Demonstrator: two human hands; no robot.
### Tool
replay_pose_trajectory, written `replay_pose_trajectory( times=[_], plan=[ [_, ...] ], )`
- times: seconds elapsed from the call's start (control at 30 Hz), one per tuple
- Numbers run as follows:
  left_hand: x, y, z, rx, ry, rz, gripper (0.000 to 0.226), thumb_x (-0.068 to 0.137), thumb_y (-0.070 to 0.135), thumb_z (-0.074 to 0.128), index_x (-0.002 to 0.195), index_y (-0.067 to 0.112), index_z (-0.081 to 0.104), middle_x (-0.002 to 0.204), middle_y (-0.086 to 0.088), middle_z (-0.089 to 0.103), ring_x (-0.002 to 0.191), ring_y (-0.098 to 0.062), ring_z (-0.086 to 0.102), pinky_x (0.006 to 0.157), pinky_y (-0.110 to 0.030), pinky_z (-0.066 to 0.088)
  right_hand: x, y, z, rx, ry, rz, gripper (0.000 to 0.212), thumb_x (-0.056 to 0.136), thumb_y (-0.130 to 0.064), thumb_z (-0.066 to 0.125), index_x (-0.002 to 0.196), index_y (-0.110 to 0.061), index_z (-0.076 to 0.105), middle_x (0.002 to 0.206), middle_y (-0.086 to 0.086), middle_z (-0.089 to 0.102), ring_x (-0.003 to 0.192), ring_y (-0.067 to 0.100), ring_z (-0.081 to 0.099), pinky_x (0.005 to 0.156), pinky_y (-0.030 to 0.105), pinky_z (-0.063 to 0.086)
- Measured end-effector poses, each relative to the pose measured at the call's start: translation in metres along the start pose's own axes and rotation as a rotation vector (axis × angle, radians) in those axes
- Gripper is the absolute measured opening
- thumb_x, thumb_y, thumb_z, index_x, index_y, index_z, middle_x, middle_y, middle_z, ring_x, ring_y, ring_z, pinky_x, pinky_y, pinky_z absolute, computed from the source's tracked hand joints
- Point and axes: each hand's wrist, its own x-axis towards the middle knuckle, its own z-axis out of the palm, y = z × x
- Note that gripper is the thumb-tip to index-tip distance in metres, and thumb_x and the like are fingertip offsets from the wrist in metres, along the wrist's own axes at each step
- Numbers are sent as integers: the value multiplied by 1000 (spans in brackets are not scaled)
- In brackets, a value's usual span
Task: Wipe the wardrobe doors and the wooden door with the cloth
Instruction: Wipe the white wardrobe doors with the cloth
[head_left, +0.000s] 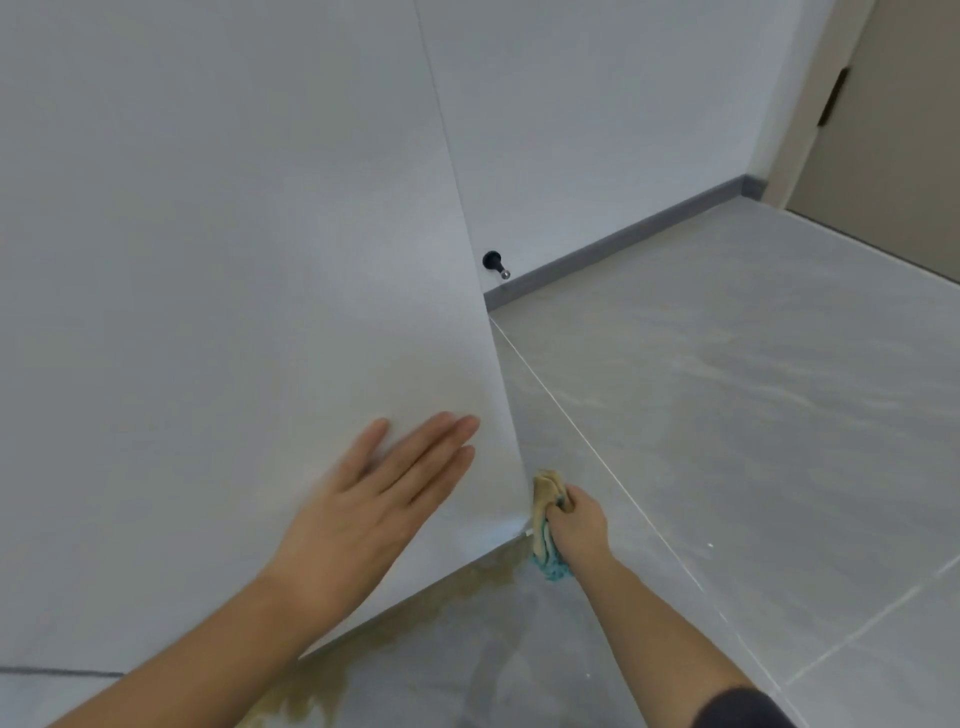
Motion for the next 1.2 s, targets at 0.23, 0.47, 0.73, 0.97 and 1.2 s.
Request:
replay_pose_trajectory(
  times=[0.23, 0.47, 0.73, 0.97, 1.2],
  plan=[
    [2, 0, 11, 76, 51, 33, 69, 88, 2, 27, 155, 16, 20, 164, -3, 6, 151, -21, 1, 120, -47, -10, -1, -12, 2, 23, 3, 39, 24, 84, 1, 51, 65, -14, 54, 63, 4, 54, 61, 18, 48, 53, 29, 35],
    [3, 4, 0, 8, 40, -8, 73, 82, 4, 45, 153, 10, 26, 164, -9, 6, 151, -26, 2, 120, -50, -9, -36, -60, -23, 296, 66, -53, 10, 85, -5, 56, 79, 0, 62, 67, 8, 56, 62, 18, 50, 57, 30, 41],
    [15, -49, -67, 25, 189, -166, 68, 84, 7, 49, 150, 6, 33, 162, -14, 15, 149, -30, 15, 117, -60, 1, -112, -185, -81, 478, 124, -266, 12, 87, -4, 56, 82, 7, 58, 68, 9, 54, 62, 17, 49, 57, 31, 43],
    [43, -143, -181, 18, 320, -259, 68, 84, 7, 50, 150, 6, 32, 162, -12, 16, 149, -26, 18, 117, -60, 5, -186, -323, -148, 485, 104, -367, 20, 88, -6, 56, 72, -15, 63, 62, 1, 58, 60, 15, 53, 57, 30, 45],
    [63, -258, -294, 42, 373, -319, 69, 81, 6, 55, 147, 4, 38, 160, -12, 24, 147, -27, 24, 116, -61, 10, -259, -467, -214, 489, 111, -462, 23, 87, -1, 54, 68, -12, 59, 63, 5, 54, 59, 17, 49, 56, 29, 41]
  ],
)
